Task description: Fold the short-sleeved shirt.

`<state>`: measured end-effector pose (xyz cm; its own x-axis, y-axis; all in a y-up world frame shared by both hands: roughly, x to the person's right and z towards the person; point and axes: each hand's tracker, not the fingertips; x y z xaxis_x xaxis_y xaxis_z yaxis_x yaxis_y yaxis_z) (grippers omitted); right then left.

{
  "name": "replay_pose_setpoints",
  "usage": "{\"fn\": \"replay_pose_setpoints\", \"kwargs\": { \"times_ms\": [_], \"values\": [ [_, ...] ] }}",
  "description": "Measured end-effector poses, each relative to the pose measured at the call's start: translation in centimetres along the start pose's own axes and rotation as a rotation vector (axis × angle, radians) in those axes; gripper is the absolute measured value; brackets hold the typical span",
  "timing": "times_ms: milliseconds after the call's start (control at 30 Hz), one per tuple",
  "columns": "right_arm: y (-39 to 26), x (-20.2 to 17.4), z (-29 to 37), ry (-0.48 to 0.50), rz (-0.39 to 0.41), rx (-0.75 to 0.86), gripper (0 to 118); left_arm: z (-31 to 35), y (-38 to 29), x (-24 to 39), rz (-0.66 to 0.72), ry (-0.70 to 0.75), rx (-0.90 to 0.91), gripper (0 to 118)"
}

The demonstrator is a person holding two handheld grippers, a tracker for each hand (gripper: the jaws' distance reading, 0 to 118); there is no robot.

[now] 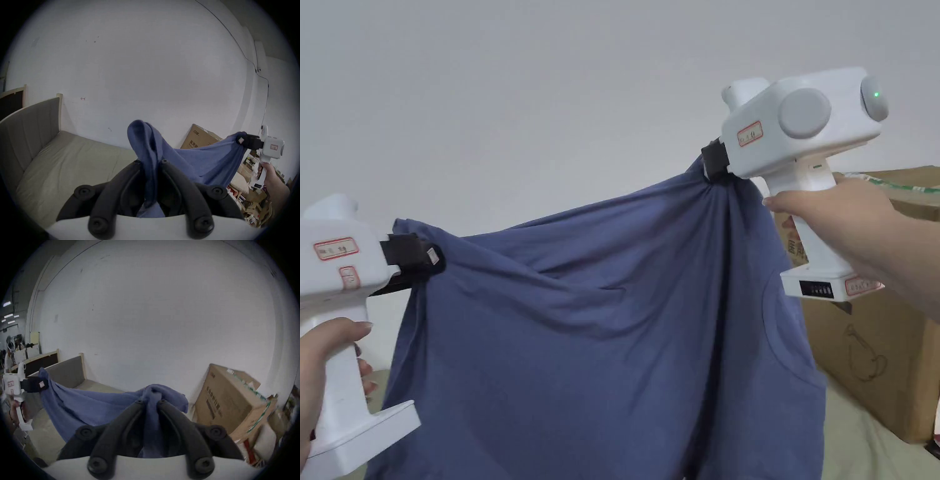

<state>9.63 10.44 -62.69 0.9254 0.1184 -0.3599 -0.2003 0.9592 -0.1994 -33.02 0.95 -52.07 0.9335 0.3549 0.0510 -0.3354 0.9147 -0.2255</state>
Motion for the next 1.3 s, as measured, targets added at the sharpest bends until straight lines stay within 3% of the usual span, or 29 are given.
{"fn": "replay_pose_setpoints", "kwargs": {
  "times_ms": [267, 433, 600, 733, 800, 867, 967, 1067, 1233, 1300],
  "values": [
    [4.5, -0.5, -4.3, -0.104, 0.121, 0.072, 7, -5.0, 1.9, 0.5, -0.065, 0.024, 0.077, 10],
    [0.5, -0.9, -7.1, -0.105, 0.123, 0.062, 7, -6.7, 0.4, -1.0, -0.063, 0.046, 0.101, 10],
    [-14.1, -2.3, -9.7, 0.005, 0.013, -0.148, 7, -8.3, -9.4, -5.2, -0.052, 0.094, -0.106, 10],
    [-31.0, -4.6, -9.1, 0.153, -0.057, -0.449, 7, -5.8, -22.8, -9.9, 0.132, 0.117, -0.350, 10],
    [-37.9, -6.0, -7.1, 0.163, -0.037, -0.575, 7, -3.4, -28.4, -11.3, 0.248, 0.096, -0.464, 11],
    [-43.5, -7.3, -3.1, 0.128, -0.060, -0.635, 7, -0.6, -32.7, -12.6, 0.276, 0.109, -0.536, 11],
    [-47.3, -7.2, 2.1, 0.220, -0.184, -0.657, 7, 4.0, -35.4, -11.8, 0.291, 0.088, -0.558, 11],
    [-47.9, -6.5, 8.2, 0.185, -0.278, -0.620, 7, 7.5, -35.9, -10.6, 0.268, 0.134, -0.633, 11],
    [-46.8, -4.9, 14.8, 0.190, -0.344, -0.620, 7, 12.8, -35.2, -8.9, 0.280, 0.132, -0.652, 11],
    [-46.7, -5.1, 16.2, 0.169, -0.310, -0.676, 7, 14.0, -34.8, -7.9, 0.266, 0.105, -0.692, 11]
  ]
}}
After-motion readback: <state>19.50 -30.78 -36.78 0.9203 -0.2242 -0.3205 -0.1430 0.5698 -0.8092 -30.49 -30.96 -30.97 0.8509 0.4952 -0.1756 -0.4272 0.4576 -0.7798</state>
